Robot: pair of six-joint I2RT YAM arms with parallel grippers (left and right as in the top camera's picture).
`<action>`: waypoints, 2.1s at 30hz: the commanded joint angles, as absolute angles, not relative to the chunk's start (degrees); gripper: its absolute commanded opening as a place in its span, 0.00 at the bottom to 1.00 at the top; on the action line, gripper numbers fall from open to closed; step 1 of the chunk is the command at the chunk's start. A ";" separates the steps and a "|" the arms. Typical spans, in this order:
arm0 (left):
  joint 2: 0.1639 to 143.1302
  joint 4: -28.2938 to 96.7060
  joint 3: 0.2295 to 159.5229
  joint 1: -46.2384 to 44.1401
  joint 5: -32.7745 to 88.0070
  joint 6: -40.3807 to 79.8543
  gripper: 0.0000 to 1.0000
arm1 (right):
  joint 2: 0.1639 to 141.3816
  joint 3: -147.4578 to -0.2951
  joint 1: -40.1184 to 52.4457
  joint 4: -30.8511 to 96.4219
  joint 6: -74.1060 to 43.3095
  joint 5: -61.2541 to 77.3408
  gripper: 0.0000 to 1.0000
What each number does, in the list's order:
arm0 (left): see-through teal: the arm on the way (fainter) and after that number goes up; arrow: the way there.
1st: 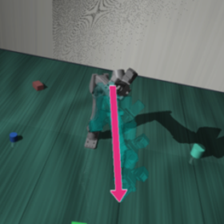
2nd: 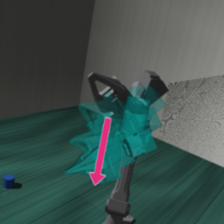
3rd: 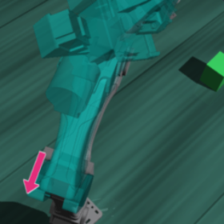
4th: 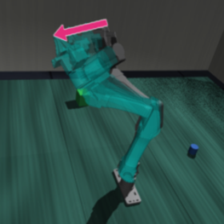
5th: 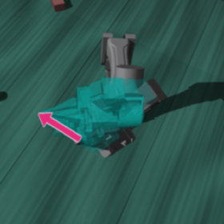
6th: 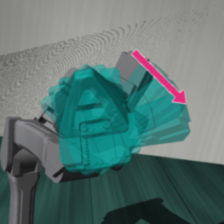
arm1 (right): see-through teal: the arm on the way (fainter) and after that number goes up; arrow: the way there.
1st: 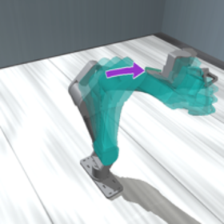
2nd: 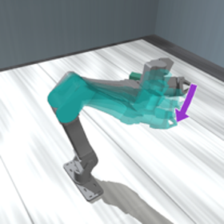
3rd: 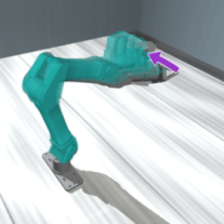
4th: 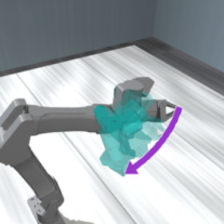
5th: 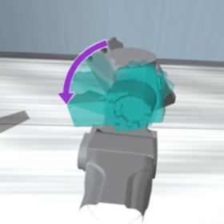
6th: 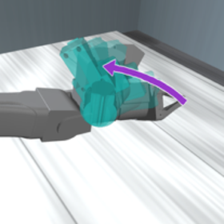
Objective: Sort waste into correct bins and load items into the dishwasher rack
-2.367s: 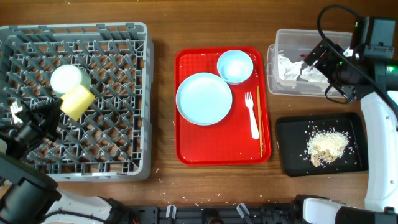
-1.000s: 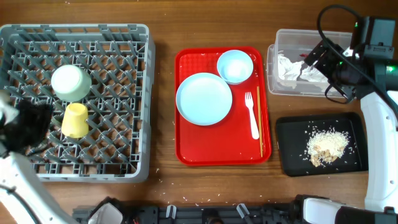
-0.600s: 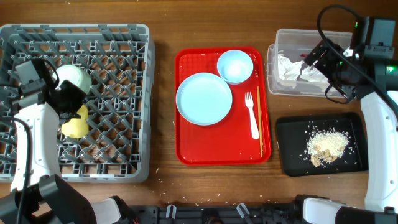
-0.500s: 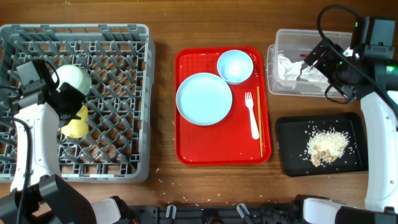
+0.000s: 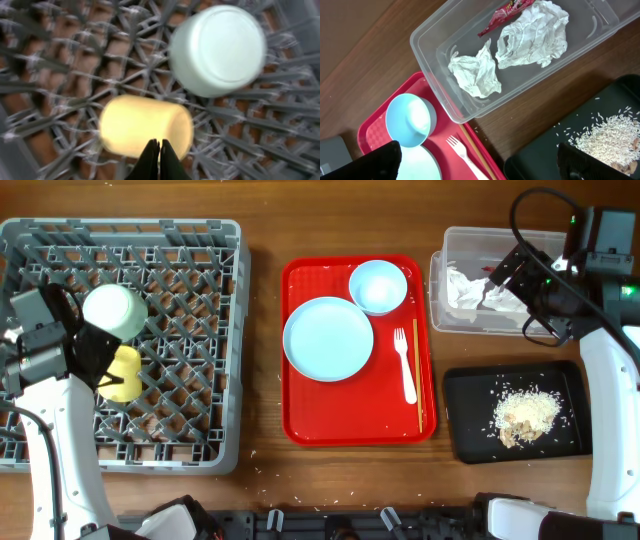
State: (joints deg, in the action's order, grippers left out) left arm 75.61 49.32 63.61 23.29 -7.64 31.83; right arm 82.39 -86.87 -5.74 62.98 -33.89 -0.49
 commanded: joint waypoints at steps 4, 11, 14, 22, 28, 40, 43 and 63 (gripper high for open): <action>82.46 46.92 63.81 23.40 -1.32 29.82 0.04 | 82.67 -87.64 -5.80 62.59 -34.63 -1.43 1.00; 83.37 47.81 63.83 23.57 -5.15 30.46 0.04 | 82.67 -87.64 -5.80 62.57 -34.65 -1.43 1.00; 83.29 49.01 63.83 23.79 -6.37 30.55 0.04 | 82.67 -87.66 -5.80 62.59 -34.65 -1.43 1.00; 78.65 54.52 63.88 29.87 -9.08 32.45 0.04 | 82.67 -87.64 -5.80 62.59 -34.65 -1.43 1.00; 77.62 53.41 63.90 30.68 -4.21 31.62 0.04 | 82.67 -87.66 -5.80 62.59 -34.68 -1.43 1.00; 83.40 50.61 63.86 26.15 -4.73 30.09 0.04 | 82.67 -87.64 -5.80 62.61 -34.65 -1.43 1.00; 83.37 50.83 63.88 26.15 -8.60 30.74 0.04 | 82.67 -87.64 -5.80 62.59 -34.68 -1.43 1.00; 58.76 40.71 63.88 17.67 15.20 30.06 0.13 | 82.67 -87.64 -5.80 62.59 -34.65 -1.43 1.00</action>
State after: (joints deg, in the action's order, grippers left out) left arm 60.10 43.16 63.53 23.83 11.92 31.18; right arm 82.39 -86.87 -5.74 62.72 -33.89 -0.49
